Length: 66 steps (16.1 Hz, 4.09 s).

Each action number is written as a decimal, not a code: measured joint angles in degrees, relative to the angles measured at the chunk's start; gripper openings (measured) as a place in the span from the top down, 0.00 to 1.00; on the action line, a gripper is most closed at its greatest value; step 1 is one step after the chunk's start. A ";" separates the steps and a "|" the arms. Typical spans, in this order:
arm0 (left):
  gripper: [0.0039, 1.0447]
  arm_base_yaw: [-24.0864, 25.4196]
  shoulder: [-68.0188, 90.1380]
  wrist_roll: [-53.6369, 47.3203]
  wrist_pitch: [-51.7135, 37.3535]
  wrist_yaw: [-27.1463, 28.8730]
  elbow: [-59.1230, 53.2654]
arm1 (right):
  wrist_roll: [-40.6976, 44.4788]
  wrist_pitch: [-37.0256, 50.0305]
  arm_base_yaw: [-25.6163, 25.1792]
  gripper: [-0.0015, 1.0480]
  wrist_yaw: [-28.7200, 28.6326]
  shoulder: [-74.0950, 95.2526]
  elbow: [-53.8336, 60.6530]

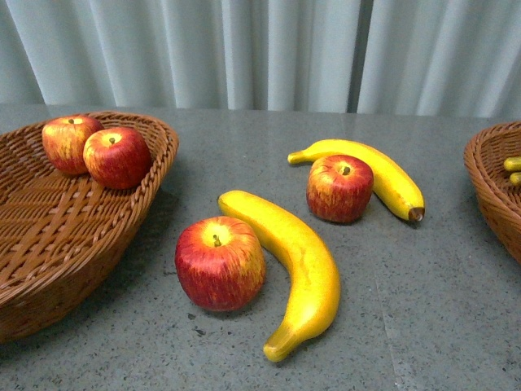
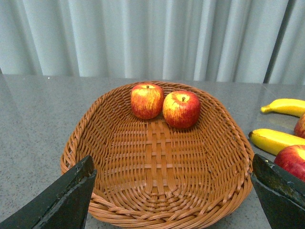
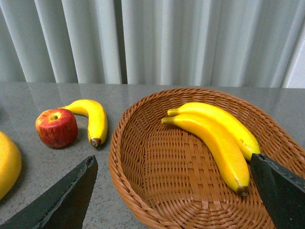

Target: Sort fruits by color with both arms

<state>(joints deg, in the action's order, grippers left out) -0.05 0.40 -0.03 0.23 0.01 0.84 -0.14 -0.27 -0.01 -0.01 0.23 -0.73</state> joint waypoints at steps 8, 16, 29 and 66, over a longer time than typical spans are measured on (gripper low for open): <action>0.06 0.00 0.00 0.00 0.00 0.00 0.00 | 0.00 0.00 0.00 0.06 0.00 0.00 0.00; 0.06 0.00 0.00 0.00 0.00 0.00 0.00 | 0.00 0.00 0.00 0.06 0.00 0.00 0.00; 0.06 -0.92 48.70 -4.83 -18.23 4.70 27.54 | 0.00 0.02 0.00 0.06 0.02 0.02 0.00; 0.36 -22.23 91.19 -26.62 -2.34 -16.90 46.07 | 0.00 0.02 0.00 0.06 0.02 0.02 0.00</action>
<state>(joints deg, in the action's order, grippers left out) -22.28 91.59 -26.65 -2.11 -16.88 46.92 -0.14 -0.25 -0.01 0.01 0.25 -0.73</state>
